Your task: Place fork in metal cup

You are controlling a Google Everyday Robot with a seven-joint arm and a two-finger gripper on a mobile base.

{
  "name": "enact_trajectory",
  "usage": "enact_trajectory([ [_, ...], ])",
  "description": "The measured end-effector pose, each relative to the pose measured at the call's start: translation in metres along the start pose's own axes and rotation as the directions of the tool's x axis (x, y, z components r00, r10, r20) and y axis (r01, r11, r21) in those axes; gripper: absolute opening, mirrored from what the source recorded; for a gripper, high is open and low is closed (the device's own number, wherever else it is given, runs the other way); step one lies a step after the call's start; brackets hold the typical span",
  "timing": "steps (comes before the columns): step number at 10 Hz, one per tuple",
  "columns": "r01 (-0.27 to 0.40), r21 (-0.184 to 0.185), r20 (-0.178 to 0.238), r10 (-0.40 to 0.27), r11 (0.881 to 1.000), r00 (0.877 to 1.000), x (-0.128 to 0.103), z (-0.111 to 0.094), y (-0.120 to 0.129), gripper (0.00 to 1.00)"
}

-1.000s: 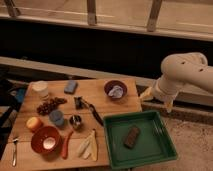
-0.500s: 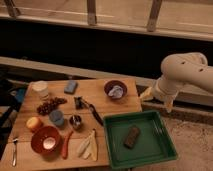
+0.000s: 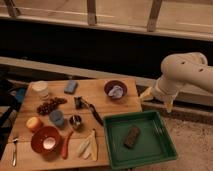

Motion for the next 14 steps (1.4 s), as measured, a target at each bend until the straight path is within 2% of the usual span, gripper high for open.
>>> enact_trajectory([
  [10, 0.003, 0.004, 0.004, -0.003, 1.0, 1.0, -0.001, 0.0, 0.0, 0.8],
  [12, 0.03, 0.001, 0.062, -0.03, 1.0, 0.998, -0.001, -0.007, 0.013, 0.8],
  [14, 0.085, -0.015, 0.076, -0.083, 0.996, 0.994, 0.007, -0.011, 0.042, 0.8],
])
